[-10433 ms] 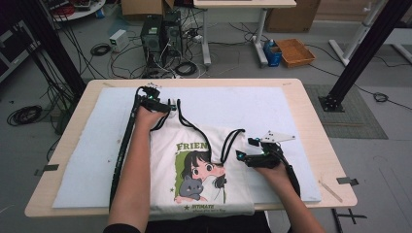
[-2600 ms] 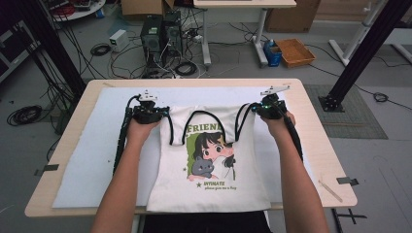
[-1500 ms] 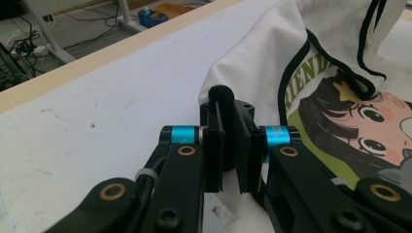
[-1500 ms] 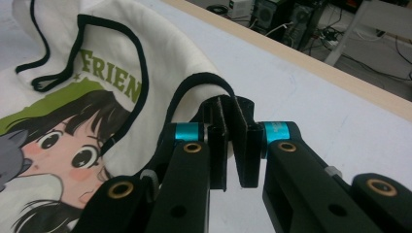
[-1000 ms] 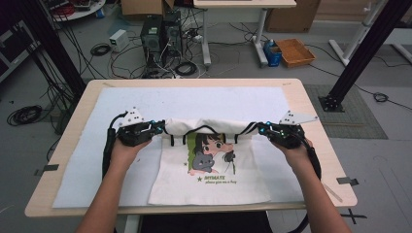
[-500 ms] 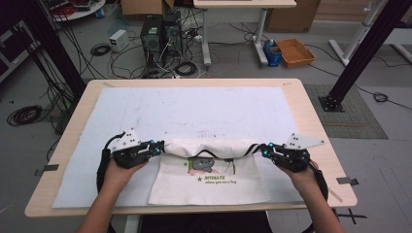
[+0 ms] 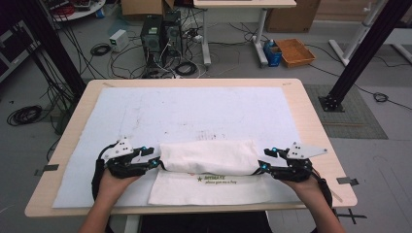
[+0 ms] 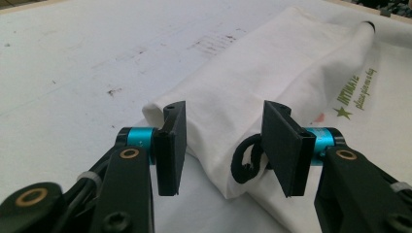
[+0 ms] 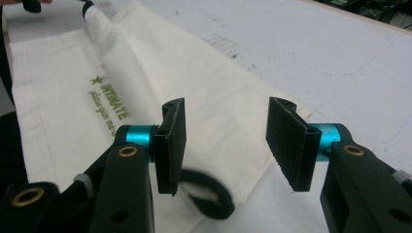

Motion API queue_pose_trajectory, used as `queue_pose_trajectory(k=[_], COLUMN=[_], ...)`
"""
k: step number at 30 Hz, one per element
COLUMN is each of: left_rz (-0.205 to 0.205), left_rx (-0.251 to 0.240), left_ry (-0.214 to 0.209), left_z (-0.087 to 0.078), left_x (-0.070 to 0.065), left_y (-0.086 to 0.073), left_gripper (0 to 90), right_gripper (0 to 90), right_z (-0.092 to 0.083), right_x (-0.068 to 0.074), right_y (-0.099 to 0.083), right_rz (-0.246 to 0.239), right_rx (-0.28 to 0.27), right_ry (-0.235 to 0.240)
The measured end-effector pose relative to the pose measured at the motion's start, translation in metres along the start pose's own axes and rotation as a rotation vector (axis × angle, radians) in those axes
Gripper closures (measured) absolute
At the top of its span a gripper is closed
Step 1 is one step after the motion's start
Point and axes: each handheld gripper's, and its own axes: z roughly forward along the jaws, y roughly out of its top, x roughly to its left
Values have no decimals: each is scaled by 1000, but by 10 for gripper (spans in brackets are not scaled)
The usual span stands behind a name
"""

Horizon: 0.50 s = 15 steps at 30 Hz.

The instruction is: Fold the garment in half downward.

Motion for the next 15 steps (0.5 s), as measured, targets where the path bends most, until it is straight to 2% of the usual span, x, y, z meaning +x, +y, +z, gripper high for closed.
queue_pose_trajectory(k=[6, 10, 15], left_rz=[-10, -13, 15], left_rx=[-34, 0, 43], left_ry=[-2, -13, -47], left_z=[-6, -4, 0], left_x=[1, -3, -13], left_y=[4, 1, -7], left_gripper=[523, 523, 522], right_gripper=[517, 531, 535], right_z=[1, 3, 6], right_x=[-8, -8, 1], right_y=[-8, -12, -21], right_rz=[42, 69, 45], right_rx=[29, 65, 116], right_ry=[-25, -2, 17])
